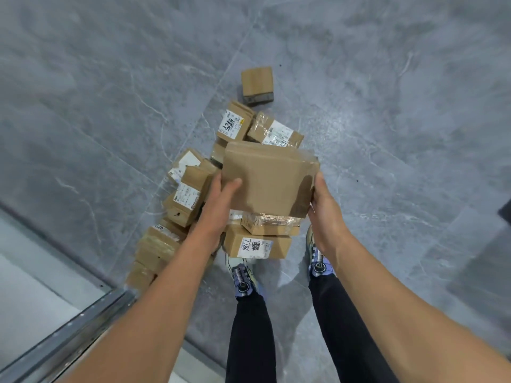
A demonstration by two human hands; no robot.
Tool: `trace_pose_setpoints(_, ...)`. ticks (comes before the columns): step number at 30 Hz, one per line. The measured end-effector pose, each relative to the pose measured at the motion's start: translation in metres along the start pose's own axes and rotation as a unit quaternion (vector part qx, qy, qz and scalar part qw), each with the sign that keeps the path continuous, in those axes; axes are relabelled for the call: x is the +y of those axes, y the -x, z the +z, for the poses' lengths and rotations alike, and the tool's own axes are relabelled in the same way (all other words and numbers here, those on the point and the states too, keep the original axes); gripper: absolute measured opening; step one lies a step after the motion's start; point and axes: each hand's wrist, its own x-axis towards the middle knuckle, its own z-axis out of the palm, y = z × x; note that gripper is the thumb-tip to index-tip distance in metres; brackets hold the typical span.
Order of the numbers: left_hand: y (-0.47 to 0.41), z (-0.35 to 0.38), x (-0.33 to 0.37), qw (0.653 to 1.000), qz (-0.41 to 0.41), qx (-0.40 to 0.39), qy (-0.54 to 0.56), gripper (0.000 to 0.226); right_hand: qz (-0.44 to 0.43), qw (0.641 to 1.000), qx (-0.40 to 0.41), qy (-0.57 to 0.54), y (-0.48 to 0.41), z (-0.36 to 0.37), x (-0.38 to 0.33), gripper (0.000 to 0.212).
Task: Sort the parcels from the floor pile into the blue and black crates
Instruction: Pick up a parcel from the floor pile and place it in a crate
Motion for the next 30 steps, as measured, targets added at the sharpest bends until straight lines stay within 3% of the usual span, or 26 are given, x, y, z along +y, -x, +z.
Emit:
trace_pose_setpoints(2, 0.030, 0.003, 0.023, 1.000, 0.015, 0.005, 0.005, 0.058, -0.028, 1.000, -0.003, 0.004, 0.030, -0.006, -0.017, 0.056)
trace_pose_setpoints(4, 0.058, 0.004, 0.043, 0.999, 0.030, -0.010, 0.003, 0.036, -0.051, 0.999, -0.003, -0.003, 0.062, -0.012, -0.034, 0.052)
trace_pose_setpoints(5, 0.071, 0.004, 0.054, 0.999, 0.040, -0.021, 0.005, 0.035, -0.066, 0.998, -0.001, -0.005, 0.077, -0.016, -0.042, 0.052)
trace_pose_setpoints(10, 0.141, -0.003, 0.092, 0.993, 0.085, -0.082, -0.007, 0.071, -0.125, 0.991, 0.029, -0.026, 0.163, -0.027, -0.065, 0.057)
trace_pose_setpoints(16, 0.230, -0.012, 0.133, 0.970, 0.164, -0.156, -0.084, 0.092, -0.182, 0.979, 0.068, -0.058, 0.277, -0.040, -0.072, 0.051)
trace_pose_setpoints(22, 0.315, -0.002, 0.164, 0.941, 0.211, -0.224, -0.141, 0.072, -0.250, 0.954, 0.121, -0.110, 0.386, -0.061, -0.056, 0.057)
trace_pose_setpoints(27, 0.386, 0.027, 0.175, 0.898, 0.261, -0.295, -0.198, 0.090, -0.291, 0.921, 0.182, -0.187, 0.461, -0.095, -0.028, 0.059)
trace_pose_setpoints(30, 0.427, 0.052, 0.171, 0.869, 0.284, -0.331, -0.233, 0.082, -0.311, 0.901, 0.209, -0.220, 0.500, -0.123, -0.005, 0.061)
